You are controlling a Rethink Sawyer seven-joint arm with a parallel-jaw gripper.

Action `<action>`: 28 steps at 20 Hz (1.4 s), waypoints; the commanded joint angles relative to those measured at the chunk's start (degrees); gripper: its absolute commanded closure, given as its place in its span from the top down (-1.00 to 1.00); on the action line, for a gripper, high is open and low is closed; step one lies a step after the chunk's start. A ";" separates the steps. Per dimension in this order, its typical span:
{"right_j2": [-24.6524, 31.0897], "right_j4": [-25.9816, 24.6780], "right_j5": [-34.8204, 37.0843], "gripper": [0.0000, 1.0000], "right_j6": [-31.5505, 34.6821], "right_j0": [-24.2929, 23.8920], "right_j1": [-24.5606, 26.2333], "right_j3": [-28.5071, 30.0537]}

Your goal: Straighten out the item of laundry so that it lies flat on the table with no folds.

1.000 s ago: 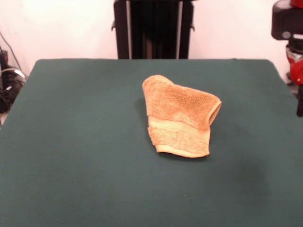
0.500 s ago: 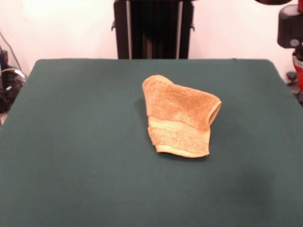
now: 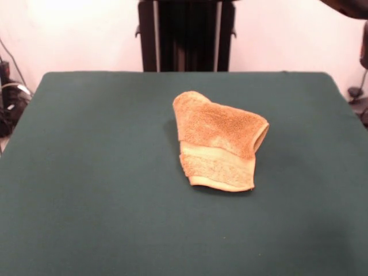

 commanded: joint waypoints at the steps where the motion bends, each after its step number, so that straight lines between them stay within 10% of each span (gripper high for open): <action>1: 3.41 -2.49 9.46 1.00 -24.07 3.88 2.41 -8.11; 19: 3.52 -1.68 14.98 1.00 -34.35 10.32 6.22 -22.03; 28: -1.57 0.97 4.56 1.00 -20.86 4.94 -2.13 -3.34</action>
